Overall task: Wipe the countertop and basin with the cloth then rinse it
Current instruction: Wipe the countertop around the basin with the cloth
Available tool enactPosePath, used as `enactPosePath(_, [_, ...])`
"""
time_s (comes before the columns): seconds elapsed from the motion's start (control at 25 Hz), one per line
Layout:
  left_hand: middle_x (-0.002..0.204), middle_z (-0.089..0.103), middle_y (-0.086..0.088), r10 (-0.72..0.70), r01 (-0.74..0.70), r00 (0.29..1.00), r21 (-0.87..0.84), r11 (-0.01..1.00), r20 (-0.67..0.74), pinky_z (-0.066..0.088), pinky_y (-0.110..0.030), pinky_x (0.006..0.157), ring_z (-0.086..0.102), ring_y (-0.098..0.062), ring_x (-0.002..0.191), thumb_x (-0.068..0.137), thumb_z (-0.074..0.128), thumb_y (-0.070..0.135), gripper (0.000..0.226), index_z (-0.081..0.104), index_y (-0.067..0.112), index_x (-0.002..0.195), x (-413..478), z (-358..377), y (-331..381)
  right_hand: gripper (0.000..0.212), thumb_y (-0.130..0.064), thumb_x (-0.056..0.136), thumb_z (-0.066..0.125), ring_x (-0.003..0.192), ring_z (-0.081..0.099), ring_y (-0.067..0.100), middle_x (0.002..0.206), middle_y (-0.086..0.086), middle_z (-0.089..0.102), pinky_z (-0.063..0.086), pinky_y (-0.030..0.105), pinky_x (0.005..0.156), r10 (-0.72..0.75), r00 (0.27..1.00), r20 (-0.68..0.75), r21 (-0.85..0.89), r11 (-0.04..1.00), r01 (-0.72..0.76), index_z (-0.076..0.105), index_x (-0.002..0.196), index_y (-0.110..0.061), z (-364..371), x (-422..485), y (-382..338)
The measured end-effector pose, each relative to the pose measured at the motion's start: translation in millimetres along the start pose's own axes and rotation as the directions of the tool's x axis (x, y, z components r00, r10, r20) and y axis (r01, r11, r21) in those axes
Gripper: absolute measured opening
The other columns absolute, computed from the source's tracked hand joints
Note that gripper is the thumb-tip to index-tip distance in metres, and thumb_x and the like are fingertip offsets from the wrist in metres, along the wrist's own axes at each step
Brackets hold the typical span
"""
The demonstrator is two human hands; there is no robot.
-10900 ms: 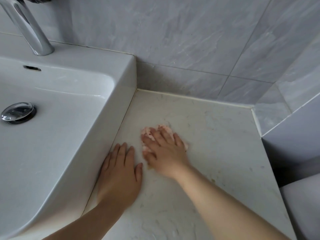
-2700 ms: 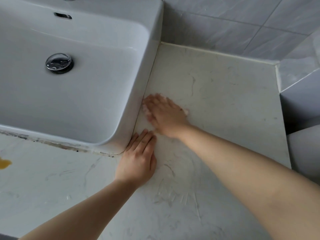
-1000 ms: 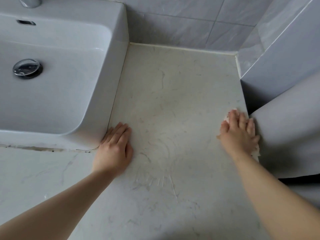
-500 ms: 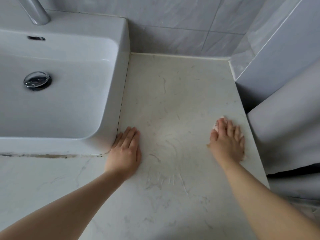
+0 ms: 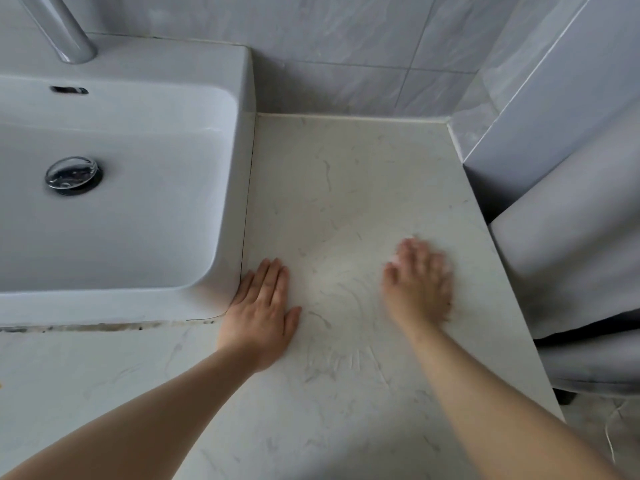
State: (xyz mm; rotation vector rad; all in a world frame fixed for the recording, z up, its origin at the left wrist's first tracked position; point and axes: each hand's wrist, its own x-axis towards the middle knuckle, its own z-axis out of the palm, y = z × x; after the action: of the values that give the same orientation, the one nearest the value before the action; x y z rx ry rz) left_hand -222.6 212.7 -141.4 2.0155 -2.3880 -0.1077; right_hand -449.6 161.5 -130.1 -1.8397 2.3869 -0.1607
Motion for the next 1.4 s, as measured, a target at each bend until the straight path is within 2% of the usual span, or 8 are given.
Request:
enactPosePath(0.16, [0.136, 0.049, -0.020, -0.019, 0.019, 1.000, 0.002, 1.000, 0.024, 0.015, -0.037, 0.108, 0.046, -0.032, 0.127, 0.096, 0.004, 0.045, 0.074, 0.046, -0.005, 0.131, 0, -2, 0, 0.055, -0.044, 0.085, 0.031, 0.128, 0.046, 0.030, 0.137, 0.001, 0.052, 0.034, 0.047, 0.105, -0.570, 0.818, 0.076, -0.074, 0.815, 0.574, 0.050, 0.133, -0.026, 11, -15, -22])
enactPosePath(0.4, [0.138, 0.048, -0.017, -0.074, 0.074, 0.997, -0.002, 0.997, 0.033, 0.011, -0.035, 0.109, 0.044, -0.030, 0.128, 0.097, 0.007, 0.047, 0.072, 0.045, -0.003, 0.132, 1, -2, 6, 0.055, -0.041, 0.094, 0.025, 0.142, 0.014, 0.031, 0.156, 0.004, 0.021, 0.011, 0.047, 0.115, 0.108, 0.994, 0.036, 0.003, 0.994, -0.108, 0.025, 0.147, -0.024, -13, 68, 60])
enactPosePath(0.48, [0.139, 0.047, -0.017, -0.088, 0.088, 0.996, -0.007, 0.996, 0.023, 0.010, -0.034, 0.110, 0.042, -0.030, 0.130, 0.096, 0.008, 0.048, 0.071, 0.043, -0.001, 0.134, 2, -1, 8, 0.057, -0.042, 0.088, 0.030, 0.136, 0.031, 0.035, 0.148, 0.007, 0.038, 0.023, 0.050, 0.111, -0.139, 0.988, -0.061, 0.010, 0.990, 0.140, 0.040, 0.140, -0.021, -1, 29, 19])
enactPosePath(0.56, [0.140, 0.045, -0.017, -0.094, 0.094, 0.995, 0.002, 0.996, 0.014, 0.007, -0.032, 0.112, 0.037, -0.028, 0.132, 0.096, 0.009, 0.049, 0.071, 0.041, -0.001, 0.135, 1, -2, 8, 0.054, -0.043, 0.086, 0.036, 0.128, 0.045, 0.032, 0.139, 0.003, 0.051, 0.034, 0.047, 0.106, -0.586, 0.810, -0.027, -0.020, 0.810, 0.585, 0.049, 0.134, -0.023, 9, -20, 1])
enactPosePath(0.64, [0.141, 0.043, -0.017, -0.101, 0.101, 0.995, 0.013, 0.995, 0.024, 0.006, -0.032, 0.112, 0.029, -0.025, 0.133, 0.096, 0.010, 0.048, 0.070, 0.039, -0.001, 0.136, 0, -4, 9, 0.051, -0.042, 0.087, 0.036, 0.127, 0.048, 0.029, 0.136, 0.000, 0.053, 0.033, 0.044, 0.105, -0.715, 0.697, 0.056, -0.012, 0.698, 0.716, 0.049, 0.134, -0.026, 3, -5, 27])
enactPosePath(0.92, [0.142, 0.042, -0.016, -0.124, 0.123, 0.991, 0.032, 0.992, 0.045, 0.004, -0.030, 0.113, 0.024, -0.022, 0.135, 0.096, 0.010, 0.048, 0.069, 0.038, -0.001, 0.137, 0, -8, 12, 0.053, -0.042, 0.094, 0.027, 0.144, 0.010, 0.026, 0.157, 0.001, 0.018, 0.008, 0.058, 0.112, -0.030, 0.997, 0.075, 0.009, 1.000, 0.029, 0.024, 0.146, -0.029, -16, 119, 58])
enactPosePath(1.16, [0.141, 0.044, -0.015, -0.140, 0.138, 0.990, 0.042, 0.989, 0.035, 0.005, -0.031, 0.113, 0.025, -0.022, 0.134, 0.097, 0.011, 0.048, 0.069, 0.040, 0.000, 0.136, 0, -8, 11, 0.057, -0.044, 0.084, 0.036, 0.126, 0.047, 0.036, 0.137, 0.008, 0.052, 0.033, 0.053, 0.102, -0.617, 0.786, 0.046, -0.093, 0.781, 0.618, 0.049, 0.134, -0.022, -4, 26, 67])
enactPosePath(1.4, [0.141, 0.045, -0.013, -0.136, 0.135, 0.990, 0.041, 0.990, 0.030, 0.007, -0.031, 0.113, 0.032, -0.022, 0.134, 0.097, 0.011, 0.047, 0.068, 0.041, 0.001, 0.136, -2, -7, 10, 0.056, -0.041, 0.087, 0.032, 0.135, 0.034, 0.036, 0.145, 0.012, 0.041, 0.021, 0.050, 0.111, -0.269, 0.962, -0.032, 0.022, 0.963, 0.270, 0.044, 0.137, -0.018, -3, 76, -7])
